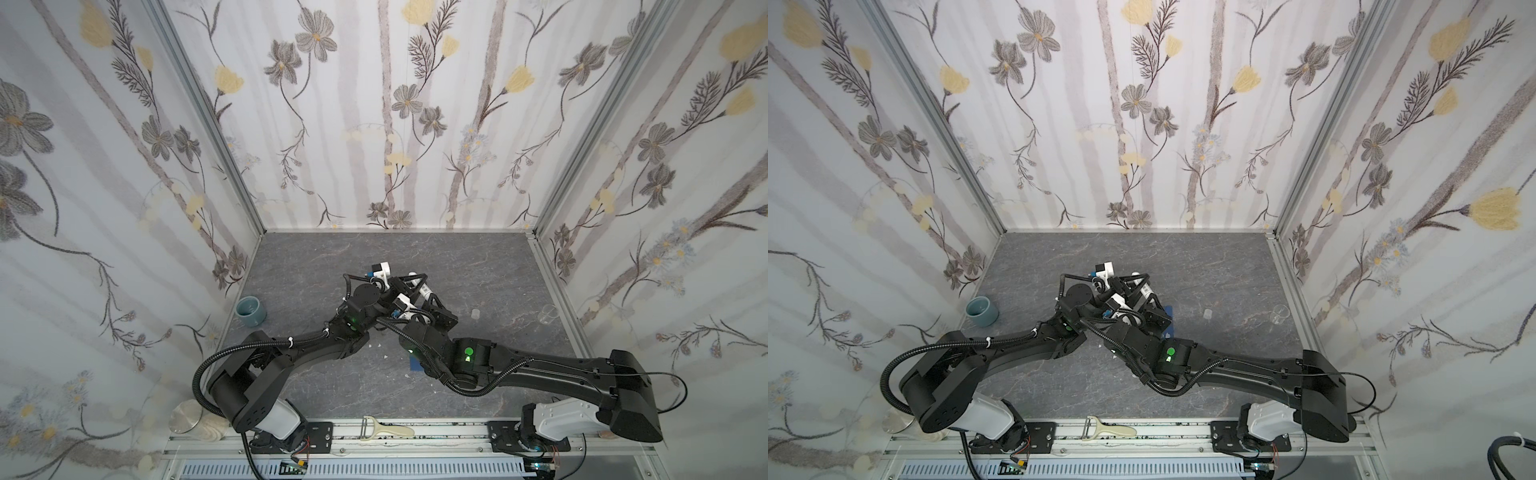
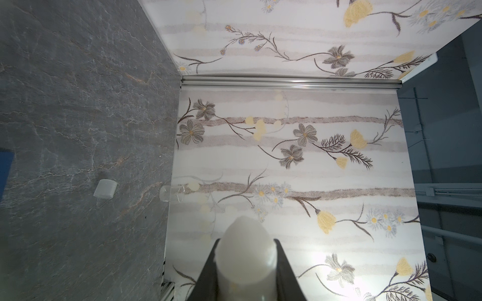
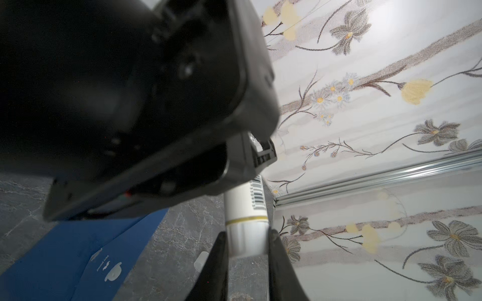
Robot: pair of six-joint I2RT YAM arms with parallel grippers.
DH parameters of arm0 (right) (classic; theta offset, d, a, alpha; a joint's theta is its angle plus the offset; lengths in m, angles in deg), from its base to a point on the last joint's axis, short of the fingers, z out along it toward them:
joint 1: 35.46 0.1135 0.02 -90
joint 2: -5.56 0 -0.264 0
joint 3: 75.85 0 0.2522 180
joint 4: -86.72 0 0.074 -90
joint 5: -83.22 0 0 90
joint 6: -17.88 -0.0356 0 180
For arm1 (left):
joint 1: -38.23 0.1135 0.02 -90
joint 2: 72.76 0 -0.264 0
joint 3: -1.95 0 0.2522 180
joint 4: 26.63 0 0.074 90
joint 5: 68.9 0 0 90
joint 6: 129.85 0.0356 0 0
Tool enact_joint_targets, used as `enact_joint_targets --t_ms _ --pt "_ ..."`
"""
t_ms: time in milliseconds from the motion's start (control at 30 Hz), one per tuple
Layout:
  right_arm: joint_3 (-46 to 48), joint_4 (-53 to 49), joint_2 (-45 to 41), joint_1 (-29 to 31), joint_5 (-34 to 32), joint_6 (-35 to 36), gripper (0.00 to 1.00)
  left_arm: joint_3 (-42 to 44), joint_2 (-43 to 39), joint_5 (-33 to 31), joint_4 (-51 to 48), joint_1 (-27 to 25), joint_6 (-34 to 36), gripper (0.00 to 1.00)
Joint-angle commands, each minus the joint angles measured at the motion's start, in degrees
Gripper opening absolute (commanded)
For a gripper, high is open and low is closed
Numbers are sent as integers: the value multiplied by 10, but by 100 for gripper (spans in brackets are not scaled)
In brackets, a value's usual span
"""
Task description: Place the letter into the envelope and seal it
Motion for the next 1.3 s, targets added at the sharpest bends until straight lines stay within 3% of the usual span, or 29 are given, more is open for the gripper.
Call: enact_joint_targets --t_ms 0,100,167,300,400,500,700,900,1033,1267 --pt "3 47 7 1 27 17 4 -6 -8 57 47 -6 -12 0" --pt "-2 51 1 0 47 -11 9 -2 -12 50 47 -7 -13 0" --pt "-7 49 -15 0 89 -59 28 4 -17 36 48 -7 -12 0" --pt "-12 46 -68 -15 228 -209 50 18 -32 -21 51 -6 0 0" --pt "12 69 -126 -62 374 -340 55 15 -33 -53 55 -3 19 0" --pt "73 144 -198 -120 495 -438 57 14 -24 -73 63 0 22 0" --pt "205 324 -283 -222 651 -626 62 13 -3 -100 99 2 21 0" --pt "250 422 -253 -276 701 -741 63 16 5 -121 124 1 20 0" --pt "254 456 -220 -297 724 -779 62 17 5 -126 136 -1 20 0" --pt "249 497 -179 -312 755 -806 49 14 17 -119 150 -2 15 0"
